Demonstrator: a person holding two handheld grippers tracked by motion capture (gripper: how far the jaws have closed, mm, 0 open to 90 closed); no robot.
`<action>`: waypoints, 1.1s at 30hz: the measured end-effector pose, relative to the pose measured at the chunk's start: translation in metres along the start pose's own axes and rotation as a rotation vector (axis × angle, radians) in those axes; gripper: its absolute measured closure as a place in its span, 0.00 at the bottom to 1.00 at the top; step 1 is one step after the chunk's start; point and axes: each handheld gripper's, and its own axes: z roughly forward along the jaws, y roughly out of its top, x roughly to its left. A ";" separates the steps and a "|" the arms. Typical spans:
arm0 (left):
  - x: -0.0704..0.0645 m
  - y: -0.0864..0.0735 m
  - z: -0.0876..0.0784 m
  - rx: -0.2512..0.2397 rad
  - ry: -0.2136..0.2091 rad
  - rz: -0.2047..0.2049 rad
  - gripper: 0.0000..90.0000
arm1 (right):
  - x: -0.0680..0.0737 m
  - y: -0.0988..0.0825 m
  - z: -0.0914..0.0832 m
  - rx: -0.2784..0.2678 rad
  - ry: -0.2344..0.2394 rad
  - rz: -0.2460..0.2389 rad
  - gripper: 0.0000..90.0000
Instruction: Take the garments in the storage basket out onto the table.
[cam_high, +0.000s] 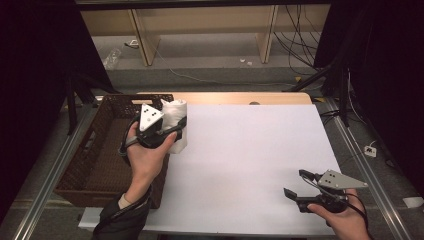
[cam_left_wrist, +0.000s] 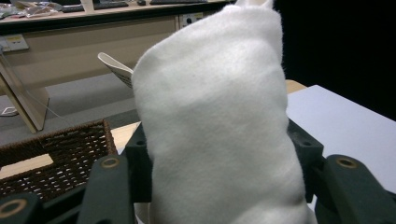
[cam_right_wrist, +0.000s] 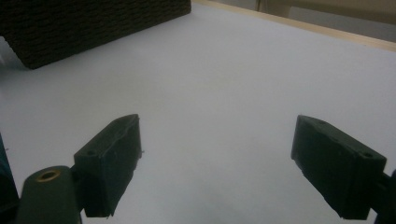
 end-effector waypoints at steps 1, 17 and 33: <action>-0.001 0.000 0.000 -0.001 -0.001 0.000 0.47 | 0.000 0.000 0.000 -0.001 0.000 0.000 0.19; -0.008 0.000 0.004 0.002 -0.017 0.007 0.47 | 0.000 0.000 0.000 -0.002 0.000 0.000 0.19; -0.014 0.002 0.005 0.001 -0.028 0.015 0.47 | 0.000 0.000 0.000 -0.002 0.000 0.001 0.19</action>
